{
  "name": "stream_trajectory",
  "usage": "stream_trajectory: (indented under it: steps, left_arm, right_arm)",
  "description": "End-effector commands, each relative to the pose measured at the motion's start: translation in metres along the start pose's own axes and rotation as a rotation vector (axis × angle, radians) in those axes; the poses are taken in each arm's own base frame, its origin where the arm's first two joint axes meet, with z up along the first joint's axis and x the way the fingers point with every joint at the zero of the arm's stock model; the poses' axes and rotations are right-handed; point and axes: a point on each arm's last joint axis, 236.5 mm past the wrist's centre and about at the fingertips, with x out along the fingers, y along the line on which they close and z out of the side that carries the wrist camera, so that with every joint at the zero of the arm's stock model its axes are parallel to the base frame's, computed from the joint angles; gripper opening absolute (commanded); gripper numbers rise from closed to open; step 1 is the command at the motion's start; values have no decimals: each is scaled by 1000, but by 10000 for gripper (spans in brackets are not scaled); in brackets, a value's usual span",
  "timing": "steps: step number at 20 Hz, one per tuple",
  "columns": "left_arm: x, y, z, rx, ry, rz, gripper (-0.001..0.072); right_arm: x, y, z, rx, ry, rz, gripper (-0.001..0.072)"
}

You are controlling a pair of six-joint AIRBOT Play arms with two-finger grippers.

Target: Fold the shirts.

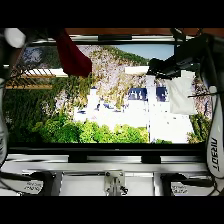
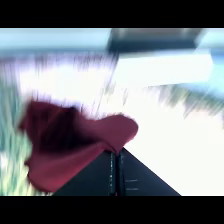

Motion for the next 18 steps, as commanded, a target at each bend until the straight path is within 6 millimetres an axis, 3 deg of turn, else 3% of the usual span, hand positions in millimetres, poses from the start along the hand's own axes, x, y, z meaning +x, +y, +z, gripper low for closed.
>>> stream_trajectory:
  steps: [1, 3, 5, 6, 10, 14, 15, 16, 17, 18]
  left_arm:
    - [-148, -60, 91, 39, -221, -121, 29]
    - [-204, -90, 96, 49, -242, -204, 29]
    - [-231, -122, 76, 38, -176, -296, 30]
    - [-234, -138, 58, 37, -116, -338, 30]
    - [-214, -222, -33, 95, 136, -502, 30]
    - [-182, -313, -148, 133, 354, -616, 31]
    - [-177, -328, -175, 164, 411, -627, 142]
    - [-172, -335, -200, 195, 476, -621, 536]
    - [-168, -329, -216, 220, 535, -595, 718]
    - [-162, -306, -228, 252, 595, -531, 718]
  right_arm:
    - [-60, -2, -37, -54, 49, -65, 561]
    - [-97, -3, -38, -66, -36, -103, 561]
    - [-132, -2, -40, -77, -120, -125, 561]
    - [-148, -1, -42, -87, -158, -133, 561]
    - [-192, -1, -51, -101, -265, -166, 561]
    - [-208, 2, -57, -107, -303, -163, 561]
    - [-208, 2, -57, -107, -301, -164, 561]
    - [-208, 1, -57, -106, -300, -166, 561]
    - [-207, 1, -57, -106, -298, -167, 562]
    - [-206, 1, -58, -105, -289, -168, 587]
